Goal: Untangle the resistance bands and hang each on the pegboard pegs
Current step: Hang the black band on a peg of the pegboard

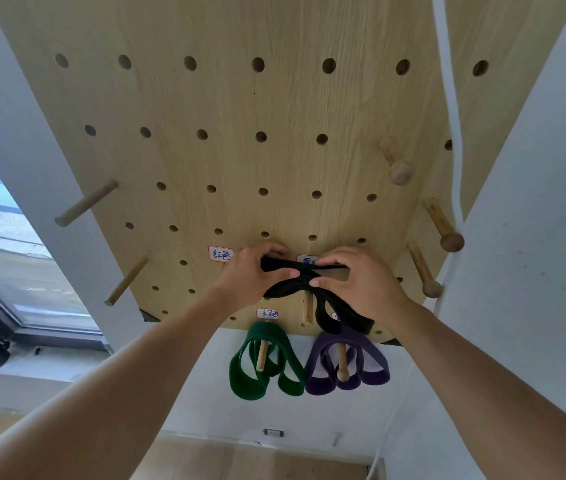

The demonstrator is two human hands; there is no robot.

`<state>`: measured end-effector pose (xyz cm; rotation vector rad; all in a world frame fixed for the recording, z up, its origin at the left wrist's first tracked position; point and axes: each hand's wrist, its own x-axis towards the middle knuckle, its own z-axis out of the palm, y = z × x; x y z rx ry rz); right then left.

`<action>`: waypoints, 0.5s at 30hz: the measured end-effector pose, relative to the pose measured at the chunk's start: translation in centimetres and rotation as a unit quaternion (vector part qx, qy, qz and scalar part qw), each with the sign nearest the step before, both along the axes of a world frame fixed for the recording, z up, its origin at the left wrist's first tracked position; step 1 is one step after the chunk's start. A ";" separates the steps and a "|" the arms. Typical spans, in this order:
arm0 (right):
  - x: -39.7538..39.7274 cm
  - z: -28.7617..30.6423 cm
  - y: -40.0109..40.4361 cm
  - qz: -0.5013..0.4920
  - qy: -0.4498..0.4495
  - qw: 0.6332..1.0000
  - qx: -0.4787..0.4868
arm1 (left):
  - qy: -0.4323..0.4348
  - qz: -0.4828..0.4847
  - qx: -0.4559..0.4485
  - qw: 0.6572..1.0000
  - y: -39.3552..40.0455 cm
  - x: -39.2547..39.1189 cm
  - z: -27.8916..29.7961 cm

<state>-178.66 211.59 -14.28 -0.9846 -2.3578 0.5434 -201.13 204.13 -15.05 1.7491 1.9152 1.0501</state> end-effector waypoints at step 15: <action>-1.1 -0.1 -0.1 -0.046 -0.031 0.995 0.083 | 0.127 0.015 0.076 0.989 0.3 1.1 -0.1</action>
